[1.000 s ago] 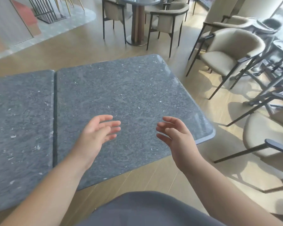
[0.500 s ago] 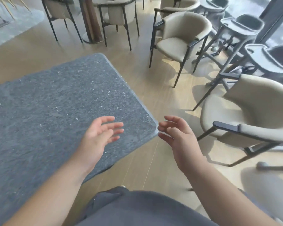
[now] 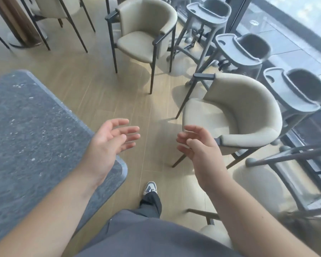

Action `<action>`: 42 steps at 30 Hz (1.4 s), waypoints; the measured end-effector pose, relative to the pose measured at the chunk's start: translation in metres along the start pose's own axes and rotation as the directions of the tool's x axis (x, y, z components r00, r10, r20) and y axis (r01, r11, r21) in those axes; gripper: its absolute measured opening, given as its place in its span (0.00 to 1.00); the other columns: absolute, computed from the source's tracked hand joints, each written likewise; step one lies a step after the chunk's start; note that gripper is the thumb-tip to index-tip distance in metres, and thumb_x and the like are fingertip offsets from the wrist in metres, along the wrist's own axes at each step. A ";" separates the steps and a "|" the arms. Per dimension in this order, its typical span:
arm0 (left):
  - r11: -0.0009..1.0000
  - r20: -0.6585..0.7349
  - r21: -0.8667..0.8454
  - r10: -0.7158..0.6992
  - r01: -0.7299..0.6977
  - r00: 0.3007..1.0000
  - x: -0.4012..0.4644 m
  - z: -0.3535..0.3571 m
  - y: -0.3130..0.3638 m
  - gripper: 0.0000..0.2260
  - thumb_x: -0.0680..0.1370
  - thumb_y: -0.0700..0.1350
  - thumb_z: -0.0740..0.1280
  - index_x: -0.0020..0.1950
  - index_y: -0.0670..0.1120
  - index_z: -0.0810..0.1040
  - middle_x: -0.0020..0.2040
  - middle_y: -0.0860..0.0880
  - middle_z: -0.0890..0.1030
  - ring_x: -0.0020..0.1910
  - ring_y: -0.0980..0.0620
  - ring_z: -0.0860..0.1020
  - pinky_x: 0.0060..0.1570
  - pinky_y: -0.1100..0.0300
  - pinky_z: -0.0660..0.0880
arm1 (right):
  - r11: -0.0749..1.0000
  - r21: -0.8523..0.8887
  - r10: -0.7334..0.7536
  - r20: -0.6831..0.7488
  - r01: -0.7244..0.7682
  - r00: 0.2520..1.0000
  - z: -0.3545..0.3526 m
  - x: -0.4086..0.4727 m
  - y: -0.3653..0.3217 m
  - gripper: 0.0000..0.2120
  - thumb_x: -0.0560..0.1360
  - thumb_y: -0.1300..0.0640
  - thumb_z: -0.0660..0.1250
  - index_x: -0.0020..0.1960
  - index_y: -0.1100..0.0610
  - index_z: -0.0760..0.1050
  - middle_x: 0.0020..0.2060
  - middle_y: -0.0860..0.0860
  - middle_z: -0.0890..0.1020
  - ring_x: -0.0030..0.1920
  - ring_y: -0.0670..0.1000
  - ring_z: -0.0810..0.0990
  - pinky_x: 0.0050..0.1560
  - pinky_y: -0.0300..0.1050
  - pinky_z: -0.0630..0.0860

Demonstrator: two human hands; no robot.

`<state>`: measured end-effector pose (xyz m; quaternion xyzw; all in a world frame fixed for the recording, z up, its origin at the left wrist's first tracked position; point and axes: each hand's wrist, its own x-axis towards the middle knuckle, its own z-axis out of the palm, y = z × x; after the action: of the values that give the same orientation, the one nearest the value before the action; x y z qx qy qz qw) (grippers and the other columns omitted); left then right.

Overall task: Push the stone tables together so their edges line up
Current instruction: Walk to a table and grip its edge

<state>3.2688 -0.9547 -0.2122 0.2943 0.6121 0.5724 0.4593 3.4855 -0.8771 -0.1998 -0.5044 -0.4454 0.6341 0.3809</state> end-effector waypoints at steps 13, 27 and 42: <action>0.996 0.188 0.022 -0.092 0.089 0.978 0.219 0.095 0.018 0.17 0.75 0.41 0.59 0.63 0.47 0.74 0.56 0.46 0.86 0.57 0.45 0.84 0.58 0.49 0.79 | 0.998 -0.069 0.000 -0.178 -0.013 0.984 -0.043 0.185 -0.076 0.20 0.78 0.73 0.53 0.60 0.57 0.76 0.45 0.50 0.83 0.50 0.49 0.83 0.57 0.46 0.81; 0.996 -0.069 -0.051 0.063 -0.066 0.996 0.342 0.096 0.068 0.15 0.81 0.34 0.58 0.64 0.46 0.75 0.56 0.46 0.86 0.57 0.45 0.84 0.59 0.47 0.78 | 0.987 -0.148 -0.040 0.116 0.057 0.992 0.000 0.352 -0.148 0.21 0.77 0.74 0.52 0.59 0.58 0.75 0.45 0.51 0.83 0.49 0.50 0.83 0.57 0.51 0.81; 0.975 -0.457 -0.099 0.134 -0.201 0.879 0.478 -0.073 0.123 0.17 0.76 0.39 0.60 0.64 0.45 0.75 0.57 0.45 0.85 0.57 0.44 0.84 0.57 0.52 0.81 | 0.986 -0.121 -0.033 0.518 0.111 0.855 0.252 0.533 -0.180 0.19 0.70 0.64 0.58 0.59 0.57 0.76 0.45 0.51 0.83 0.51 0.52 0.83 0.57 0.50 0.82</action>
<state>2.9889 -0.5417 -0.2058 0.1729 0.6306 0.7049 0.2749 3.1379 -0.3689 -0.1653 -0.3264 -0.5946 0.6966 0.2337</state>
